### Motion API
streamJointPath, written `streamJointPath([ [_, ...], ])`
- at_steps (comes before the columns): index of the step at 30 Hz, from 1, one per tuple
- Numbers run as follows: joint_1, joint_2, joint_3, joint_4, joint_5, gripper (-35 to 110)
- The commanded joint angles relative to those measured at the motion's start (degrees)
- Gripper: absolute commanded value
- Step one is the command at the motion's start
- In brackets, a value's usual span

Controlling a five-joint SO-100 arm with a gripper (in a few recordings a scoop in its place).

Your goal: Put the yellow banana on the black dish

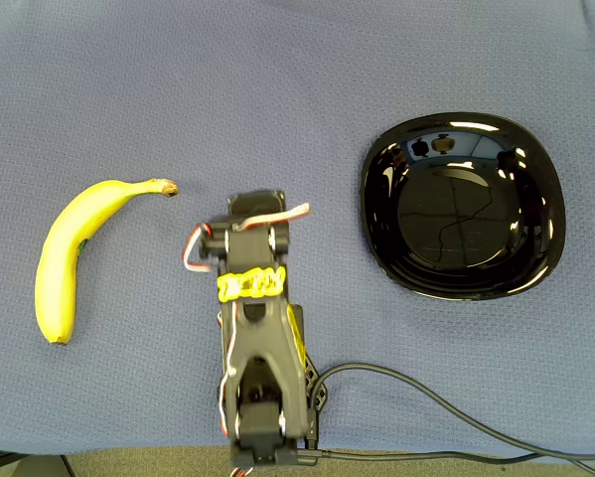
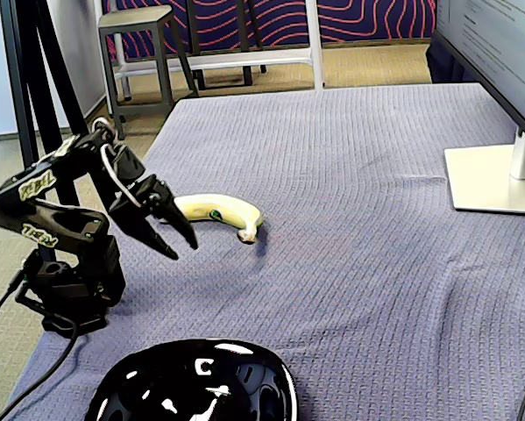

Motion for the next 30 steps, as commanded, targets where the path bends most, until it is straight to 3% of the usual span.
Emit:
streamJointPath([
  [1, -4.04, -4.57, -6.94, -1.41, 1.05, 6],
  [5, -10.28, -8.09, -9.14, -3.69, -5.01, 0],
  [11, -17.75, -19.95, -18.98, 0.44, -11.25, 5],
  [24, -30.06, -34.63, -33.84, 8.26, -9.93, 16],
  [30, -29.79, -33.84, -36.12, 10.11, -10.02, 17],
])
